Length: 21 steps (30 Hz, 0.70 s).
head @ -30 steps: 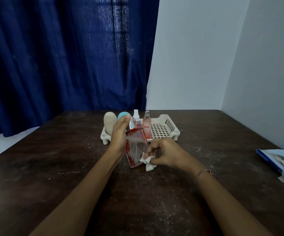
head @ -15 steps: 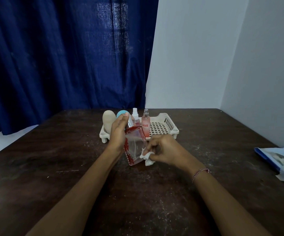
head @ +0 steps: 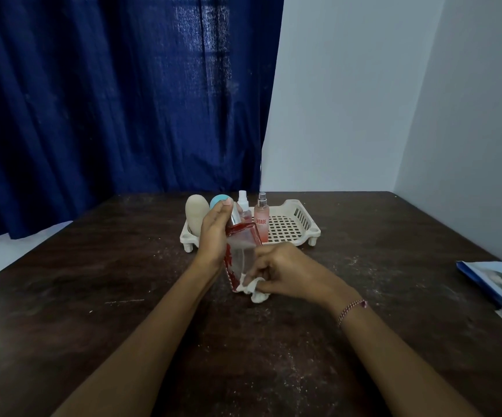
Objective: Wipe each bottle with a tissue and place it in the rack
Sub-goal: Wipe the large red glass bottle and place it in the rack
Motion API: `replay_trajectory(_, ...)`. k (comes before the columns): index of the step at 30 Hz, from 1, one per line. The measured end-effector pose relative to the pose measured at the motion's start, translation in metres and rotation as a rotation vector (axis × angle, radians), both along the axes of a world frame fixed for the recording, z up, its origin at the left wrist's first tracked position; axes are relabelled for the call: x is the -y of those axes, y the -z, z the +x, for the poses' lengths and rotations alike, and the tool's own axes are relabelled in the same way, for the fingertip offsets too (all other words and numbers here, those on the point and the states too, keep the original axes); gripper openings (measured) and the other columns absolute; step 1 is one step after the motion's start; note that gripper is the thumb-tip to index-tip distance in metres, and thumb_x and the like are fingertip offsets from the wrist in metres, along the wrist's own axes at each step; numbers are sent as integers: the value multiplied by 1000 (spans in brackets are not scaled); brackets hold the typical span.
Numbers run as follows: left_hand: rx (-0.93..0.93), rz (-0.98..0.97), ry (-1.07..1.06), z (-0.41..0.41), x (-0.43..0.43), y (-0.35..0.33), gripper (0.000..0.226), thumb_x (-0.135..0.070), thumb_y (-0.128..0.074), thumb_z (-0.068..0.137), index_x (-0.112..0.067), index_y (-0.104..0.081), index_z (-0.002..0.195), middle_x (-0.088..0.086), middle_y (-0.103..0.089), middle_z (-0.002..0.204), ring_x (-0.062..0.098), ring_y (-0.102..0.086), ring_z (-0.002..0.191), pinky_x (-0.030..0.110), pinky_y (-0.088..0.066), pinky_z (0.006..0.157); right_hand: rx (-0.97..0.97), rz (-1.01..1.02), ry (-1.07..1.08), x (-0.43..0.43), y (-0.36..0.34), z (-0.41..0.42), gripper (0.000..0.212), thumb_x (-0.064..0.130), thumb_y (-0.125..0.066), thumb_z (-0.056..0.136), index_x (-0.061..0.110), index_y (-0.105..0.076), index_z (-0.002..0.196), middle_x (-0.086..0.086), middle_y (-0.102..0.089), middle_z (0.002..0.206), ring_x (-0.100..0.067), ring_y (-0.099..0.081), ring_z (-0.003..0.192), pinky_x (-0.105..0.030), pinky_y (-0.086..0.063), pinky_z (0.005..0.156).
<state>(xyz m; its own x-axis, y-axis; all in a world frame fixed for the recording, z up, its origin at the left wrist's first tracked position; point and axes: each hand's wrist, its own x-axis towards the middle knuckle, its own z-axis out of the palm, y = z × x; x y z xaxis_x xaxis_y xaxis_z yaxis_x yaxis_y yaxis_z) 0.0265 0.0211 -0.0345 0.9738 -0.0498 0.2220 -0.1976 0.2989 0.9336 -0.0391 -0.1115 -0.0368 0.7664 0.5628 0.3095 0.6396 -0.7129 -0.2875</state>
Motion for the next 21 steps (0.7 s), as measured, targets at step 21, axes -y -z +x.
replay_trajectory(21, 156, 304, -9, 7, -9, -4, 23, -34, -55, 92, -15, -65, 84, -1, -70, 78, 17, -67, 80, 32, -52, 77, 363, 312, 184, 10, 0, 3, 20, 6, -69, 80, 10, -71, 99, 7, -56, 89, -3, -53, 79, -12, -46, 72)
